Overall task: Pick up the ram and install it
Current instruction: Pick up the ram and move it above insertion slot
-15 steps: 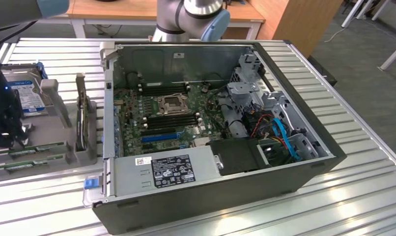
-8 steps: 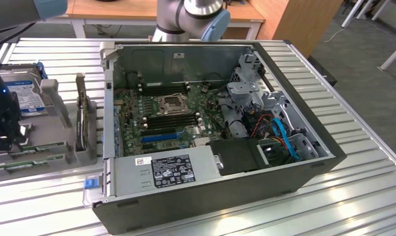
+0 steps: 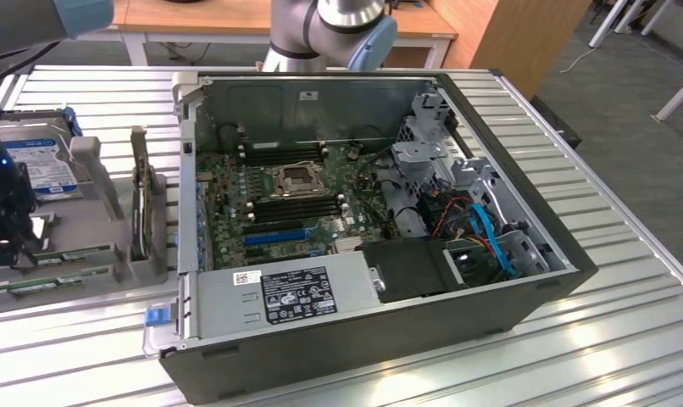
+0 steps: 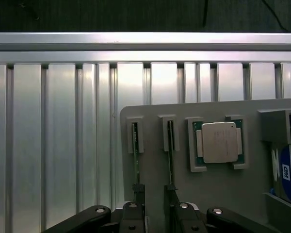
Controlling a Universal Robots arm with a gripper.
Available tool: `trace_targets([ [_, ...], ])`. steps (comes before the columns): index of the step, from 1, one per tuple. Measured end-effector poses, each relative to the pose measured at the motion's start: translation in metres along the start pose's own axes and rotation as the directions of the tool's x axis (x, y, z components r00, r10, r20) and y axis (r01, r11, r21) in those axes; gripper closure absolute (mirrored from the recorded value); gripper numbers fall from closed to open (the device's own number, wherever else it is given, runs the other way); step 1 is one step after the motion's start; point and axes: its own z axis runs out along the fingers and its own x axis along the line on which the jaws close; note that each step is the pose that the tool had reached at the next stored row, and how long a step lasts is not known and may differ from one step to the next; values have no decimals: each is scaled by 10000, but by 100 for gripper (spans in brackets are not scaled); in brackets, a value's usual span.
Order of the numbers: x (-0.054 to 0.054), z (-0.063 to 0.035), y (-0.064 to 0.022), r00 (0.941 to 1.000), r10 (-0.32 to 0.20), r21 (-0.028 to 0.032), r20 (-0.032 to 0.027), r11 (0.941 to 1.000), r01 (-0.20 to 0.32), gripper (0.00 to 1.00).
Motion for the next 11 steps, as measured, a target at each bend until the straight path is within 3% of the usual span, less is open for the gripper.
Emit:
trace_targets([
  [11,15,1,1,9998,-177,-6,-9,9998,177,71],
])
